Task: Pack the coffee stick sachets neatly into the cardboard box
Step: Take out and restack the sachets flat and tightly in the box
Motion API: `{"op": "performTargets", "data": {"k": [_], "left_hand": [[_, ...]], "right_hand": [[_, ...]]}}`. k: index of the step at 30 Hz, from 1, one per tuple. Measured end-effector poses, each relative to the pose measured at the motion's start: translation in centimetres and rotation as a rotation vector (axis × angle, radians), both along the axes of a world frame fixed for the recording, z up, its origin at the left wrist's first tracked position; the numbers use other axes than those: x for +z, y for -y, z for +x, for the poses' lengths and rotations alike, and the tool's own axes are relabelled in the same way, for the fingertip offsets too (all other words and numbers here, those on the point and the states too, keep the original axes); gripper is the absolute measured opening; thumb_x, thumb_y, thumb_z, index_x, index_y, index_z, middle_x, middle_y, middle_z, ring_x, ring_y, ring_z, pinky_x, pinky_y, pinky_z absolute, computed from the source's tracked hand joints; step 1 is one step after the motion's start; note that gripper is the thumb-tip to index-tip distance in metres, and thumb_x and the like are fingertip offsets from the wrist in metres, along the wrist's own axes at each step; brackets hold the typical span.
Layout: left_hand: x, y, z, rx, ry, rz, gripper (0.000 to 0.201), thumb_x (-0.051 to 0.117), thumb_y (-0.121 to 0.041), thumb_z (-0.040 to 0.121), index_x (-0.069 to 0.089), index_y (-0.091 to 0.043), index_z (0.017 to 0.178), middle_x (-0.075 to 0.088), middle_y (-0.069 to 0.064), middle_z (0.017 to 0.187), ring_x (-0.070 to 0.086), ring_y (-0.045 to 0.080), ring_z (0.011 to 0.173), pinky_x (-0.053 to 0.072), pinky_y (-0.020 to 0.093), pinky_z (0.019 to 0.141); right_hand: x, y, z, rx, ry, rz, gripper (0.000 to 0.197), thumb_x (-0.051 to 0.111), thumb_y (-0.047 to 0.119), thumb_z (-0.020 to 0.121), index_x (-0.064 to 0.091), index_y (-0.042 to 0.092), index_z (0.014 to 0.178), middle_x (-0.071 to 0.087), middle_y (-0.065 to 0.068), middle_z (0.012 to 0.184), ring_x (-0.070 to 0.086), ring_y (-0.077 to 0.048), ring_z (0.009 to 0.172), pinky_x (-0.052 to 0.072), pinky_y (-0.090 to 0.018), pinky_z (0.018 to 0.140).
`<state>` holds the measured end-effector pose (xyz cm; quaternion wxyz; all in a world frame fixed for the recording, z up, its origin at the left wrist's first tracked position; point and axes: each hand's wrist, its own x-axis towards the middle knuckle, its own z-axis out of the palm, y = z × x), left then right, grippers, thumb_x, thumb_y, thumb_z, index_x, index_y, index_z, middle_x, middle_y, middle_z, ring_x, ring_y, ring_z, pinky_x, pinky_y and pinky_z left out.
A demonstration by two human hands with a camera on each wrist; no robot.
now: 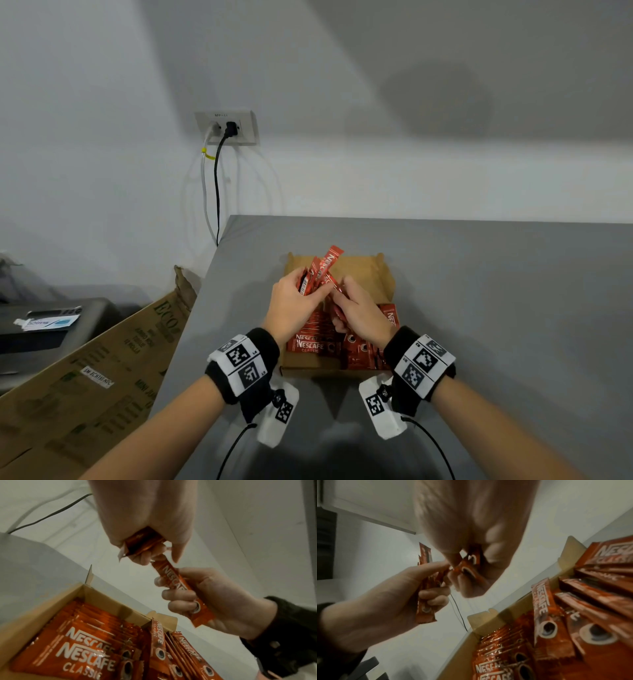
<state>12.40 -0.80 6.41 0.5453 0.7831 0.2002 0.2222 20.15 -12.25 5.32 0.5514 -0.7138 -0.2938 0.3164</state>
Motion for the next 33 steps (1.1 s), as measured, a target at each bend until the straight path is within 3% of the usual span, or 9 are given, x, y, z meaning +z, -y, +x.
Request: {"op": "performTargets", "data": {"k": [3, 6, 10, 14, 18, 21, 25, 30, 33], "left_hand": [[0.1, -0.1, 0.2, 0.042, 0.011, 0.076, 0.018, 0.070, -0.025, 0.082, 0.057, -0.019, 0.093, 0.067, -0.003, 0.085, 0.064, 0.009, 0.075, 0.051, 0.018, 0.069], [0.1, 0.3, 0.2, 0.007, 0.017, -0.035, 0.015, 0.067, -0.026, 0.085, 0.055, -0.020, 0.093, 0.068, -0.001, 0.078, 0.066, 0.009, 0.064, 0.051, 0.015, 0.062], [-0.3, 1.5, 0.2, -0.022, 0.011, -0.079, 0.019, 0.064, -0.030, 0.087, 0.059, -0.016, 0.098, 0.067, -0.007, 0.083, 0.063, -0.003, 0.070, 0.048, 0.009, 0.065], [-0.4, 1.6, 0.5, -0.033, 0.003, -0.099, 0.014, 0.050, -0.024, 0.095, 0.053, -0.015, 0.105, 0.063, -0.001, 0.092, 0.062, 0.010, 0.082, 0.050, 0.022, 0.077], [-0.1, 0.4, 0.6, 0.063, -0.007, -0.115, 0.002, 0.048, -0.014, 0.095, 0.049, -0.014, 0.097, 0.054, 0.003, 0.076, 0.053, 0.017, 0.064, 0.046, 0.023, 0.061], [0.0, -0.5, 0.6, 0.050, -0.007, -0.103, 0.010, 0.057, -0.012, 0.090, 0.052, -0.020, 0.089, 0.060, 0.015, 0.071, 0.060, 0.022, 0.060, 0.051, 0.027, 0.061], [0.0, -0.8, 0.3, -0.009, -0.011, -0.178, 0.003, 0.058, -0.018, 0.091, 0.058, -0.017, 0.088, 0.059, 0.001, 0.065, 0.053, 0.003, 0.044, 0.048, 0.023, 0.056], [-0.2, -0.5, 0.0, -0.005, -0.062, -0.120, 0.009, 0.066, -0.019, 0.086, 0.060, -0.017, 0.079, 0.061, -0.004, 0.063, 0.055, 0.000, 0.044, 0.046, 0.017, 0.050], [-0.4, -1.2, -0.2, 0.090, -0.015, -0.151, 0.009, 0.060, -0.013, 0.089, 0.060, -0.020, 0.084, 0.064, 0.000, 0.071, 0.061, 0.008, 0.057, 0.051, 0.025, 0.060]], "right_hand": [[0.0, -0.1, 0.0, -0.012, 0.004, 0.066, 0.013, 0.035, 0.020, 0.101, 0.035, 0.012, 0.090, 0.050, -0.004, 0.066, 0.044, -0.007, 0.042, 0.036, -0.019, 0.041], [-0.1, 0.0, 0.2, -0.051, 0.026, 0.100, 0.012, 0.034, 0.021, 0.101, 0.037, 0.014, 0.092, 0.054, -0.005, 0.069, 0.045, -0.006, 0.041, 0.036, -0.017, 0.039], [0.0, 0.1, 0.0, -0.074, 0.067, 0.116, 0.012, 0.033, 0.024, 0.101, 0.038, 0.017, 0.092, 0.054, -0.003, 0.071, 0.046, -0.005, 0.040, 0.038, -0.017, 0.039], [-0.3, 0.1, 0.4, -0.104, 0.234, 0.115, 0.025, 0.034, 0.027, 0.100, 0.050, 0.009, 0.105, 0.061, 0.006, 0.089, 0.059, 0.004, 0.070, 0.047, -0.012, 0.063], [-0.6, 0.5, 0.8, -0.083, 0.238, 0.088, 0.024, 0.035, 0.029, 0.100, 0.056, 0.016, 0.100, 0.061, 0.006, 0.084, 0.058, -0.001, 0.071, 0.046, -0.015, 0.067], [-0.8, 0.8, 1.0, -0.056, 0.263, 0.079, 0.023, 0.037, 0.029, 0.099, 0.059, 0.020, 0.102, 0.063, 0.009, 0.091, 0.061, 0.000, 0.082, 0.045, -0.012, 0.075], [-0.9, 0.6, 1.0, -0.066, 0.277, 0.070, 0.024, 0.039, 0.026, 0.099, 0.060, 0.016, 0.105, 0.062, 0.010, 0.090, 0.058, 0.005, 0.080, 0.044, -0.011, 0.073], [-0.5, 0.3, 0.7, -0.077, 0.324, 0.061, 0.021, 0.048, 0.022, 0.096, 0.062, 0.012, 0.108, 0.067, 0.005, 0.098, 0.063, 0.000, 0.088, 0.049, -0.013, 0.079], [-0.2, 0.6, 0.7, -0.191, 0.370, 0.032, 0.015, 0.058, 0.019, 0.090, 0.063, 0.011, 0.102, 0.065, 0.009, 0.093, 0.062, 0.003, 0.083, 0.050, -0.010, 0.077]]}}
